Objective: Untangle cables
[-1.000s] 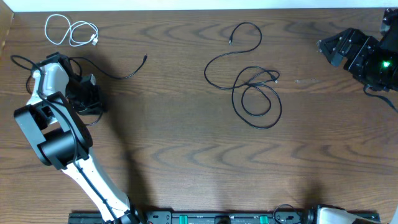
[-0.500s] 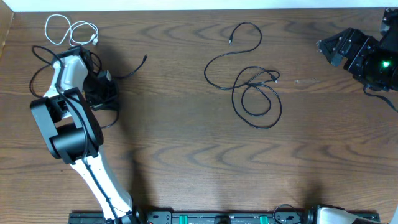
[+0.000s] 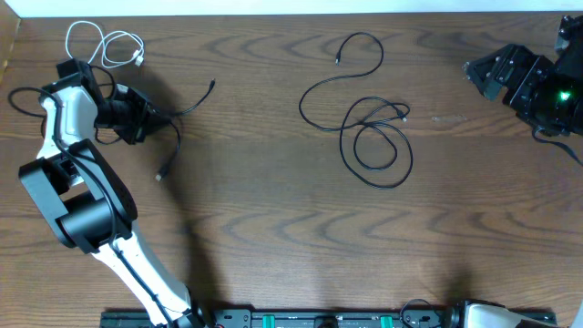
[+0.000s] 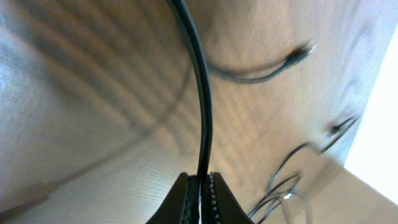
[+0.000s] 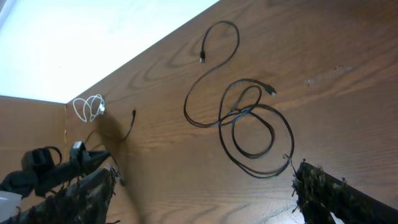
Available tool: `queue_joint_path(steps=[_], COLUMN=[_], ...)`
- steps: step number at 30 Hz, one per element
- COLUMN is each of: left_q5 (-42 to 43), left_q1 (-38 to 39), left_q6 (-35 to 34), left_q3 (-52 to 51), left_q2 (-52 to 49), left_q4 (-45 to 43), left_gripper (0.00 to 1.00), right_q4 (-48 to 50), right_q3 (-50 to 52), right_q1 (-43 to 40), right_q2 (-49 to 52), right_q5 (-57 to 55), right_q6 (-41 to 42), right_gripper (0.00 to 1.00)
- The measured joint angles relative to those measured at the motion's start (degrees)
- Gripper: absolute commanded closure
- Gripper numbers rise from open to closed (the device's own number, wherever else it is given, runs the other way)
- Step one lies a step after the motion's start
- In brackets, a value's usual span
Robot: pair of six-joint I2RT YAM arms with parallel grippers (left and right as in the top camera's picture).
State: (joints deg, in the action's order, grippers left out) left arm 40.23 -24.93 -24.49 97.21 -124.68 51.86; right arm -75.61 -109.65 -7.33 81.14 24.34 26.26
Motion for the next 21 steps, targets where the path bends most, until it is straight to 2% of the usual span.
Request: queue_joint_path(steps=[8,10,11,12,16,21], left_q5=[2.4,3.0,3.1,3.3,3.4,1.1], left_q1=[0.3,0.4,0.4,0.5,0.4,0.5], left_q6=[-10.6,-13.6,-14.4,-16.3,-17.9,-13.0], left_q3=[0.0,0.0,0.0,0.1,0.1,0.1], left_q2=[0.0,0.0,0.0,0.0,0.0,0.0], left_q4=[-16.2,-19.4,-20.3,-21.3,-20.5,-15.7], left_gripper=[0.91,0.64,0.57,0.55,0.54,0.54], right_q4=[0.0,0.0,0.0,0.0,0.0,0.0], right_q3=[0.0,0.0,0.0,0.0,0.0,0.0], right_q1=[0.0,0.0,0.0,0.0,0.0,0.0], right_q2=[0.0,0.0,0.0,0.0,0.0,0.0], right_q5=[0.0,0.0,0.0,0.0,0.0,-0.1], right_q6=[0.0,0.0,0.0,0.0,0.0,0.0], right_gripper=[0.09,0.09,0.09,0.09,0.09,0.09])
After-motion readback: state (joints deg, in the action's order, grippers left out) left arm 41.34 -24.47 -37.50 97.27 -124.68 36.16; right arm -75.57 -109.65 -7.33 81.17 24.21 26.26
